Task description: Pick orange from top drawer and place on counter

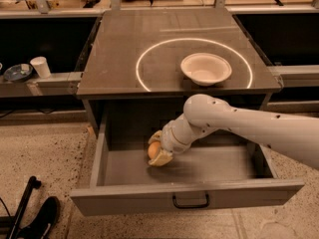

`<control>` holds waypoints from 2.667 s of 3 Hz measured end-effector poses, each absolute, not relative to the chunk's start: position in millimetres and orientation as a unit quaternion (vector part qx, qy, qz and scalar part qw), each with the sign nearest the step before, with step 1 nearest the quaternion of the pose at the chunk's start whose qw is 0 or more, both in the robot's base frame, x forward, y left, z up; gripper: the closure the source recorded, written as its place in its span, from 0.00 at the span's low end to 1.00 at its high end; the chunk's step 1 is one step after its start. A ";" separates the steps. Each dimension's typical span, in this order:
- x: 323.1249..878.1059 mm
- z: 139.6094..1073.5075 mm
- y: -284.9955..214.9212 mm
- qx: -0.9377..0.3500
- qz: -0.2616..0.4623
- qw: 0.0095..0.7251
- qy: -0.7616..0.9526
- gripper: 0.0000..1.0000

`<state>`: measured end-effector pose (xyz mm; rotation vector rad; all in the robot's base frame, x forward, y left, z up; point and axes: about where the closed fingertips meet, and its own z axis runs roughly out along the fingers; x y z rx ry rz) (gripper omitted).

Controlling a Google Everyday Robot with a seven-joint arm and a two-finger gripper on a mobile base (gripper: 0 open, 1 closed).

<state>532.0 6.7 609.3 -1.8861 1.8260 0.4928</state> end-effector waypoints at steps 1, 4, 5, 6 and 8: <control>532.1 611.5 6.8 -0.687 0.180 0.235 0.664 1.00; 507.2 741.8 -9.7 -0.699 0.248 0.323 0.588 1.00; 508.1 739.1 -8.7 -0.698 0.246 0.323 0.590 1.00; 516.3 777.0 -10.8 -0.699 0.245 0.345 0.576 1.00; 562.2 912.7 -9.0 -0.666 0.254 0.426 0.558 1.00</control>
Offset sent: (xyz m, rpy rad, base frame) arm -0.0147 -0.0194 0.1386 0.3565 -0.1027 0.0860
